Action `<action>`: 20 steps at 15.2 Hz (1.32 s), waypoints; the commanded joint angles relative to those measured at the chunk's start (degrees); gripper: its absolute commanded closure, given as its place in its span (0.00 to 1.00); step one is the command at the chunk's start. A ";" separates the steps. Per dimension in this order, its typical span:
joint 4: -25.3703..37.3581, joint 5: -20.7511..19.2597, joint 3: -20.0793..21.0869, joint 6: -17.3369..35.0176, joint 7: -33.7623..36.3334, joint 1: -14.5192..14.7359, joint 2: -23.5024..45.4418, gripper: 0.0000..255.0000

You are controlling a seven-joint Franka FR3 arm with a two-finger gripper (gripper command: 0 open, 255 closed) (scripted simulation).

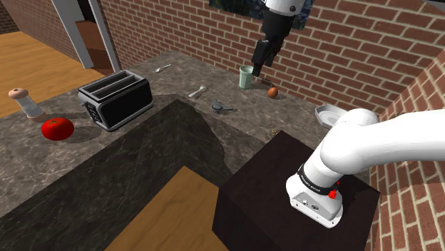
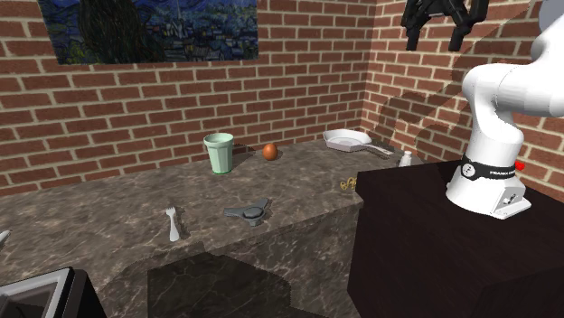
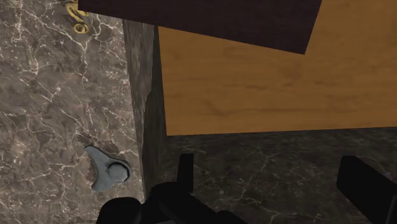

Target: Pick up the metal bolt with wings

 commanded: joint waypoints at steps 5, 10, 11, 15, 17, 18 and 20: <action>-3.41 -1.62 -3.58 6.49 -5.30 -0.70 3.55 0.00; -5.74 -3.14 -8.01 14.84 -11.91 -1.51 10.19 0.00; -5.93 -3.33 -8.88 16.51 -13.25 -1.64 11.79 0.00; -5.80 -3.57 -12.31 23.02 -18.72 -1.91 19.02 0.00; -5.17 -3.28 -13.97 26.10 -21.59 -1.90 23.05 0.00; -4.73 -3.01 -14.78 27.58 -23.06 -1.86 25.16 0.00; -3.56 -2.19 -16.35 30.37 -26.11 -1.71 29.52 0.00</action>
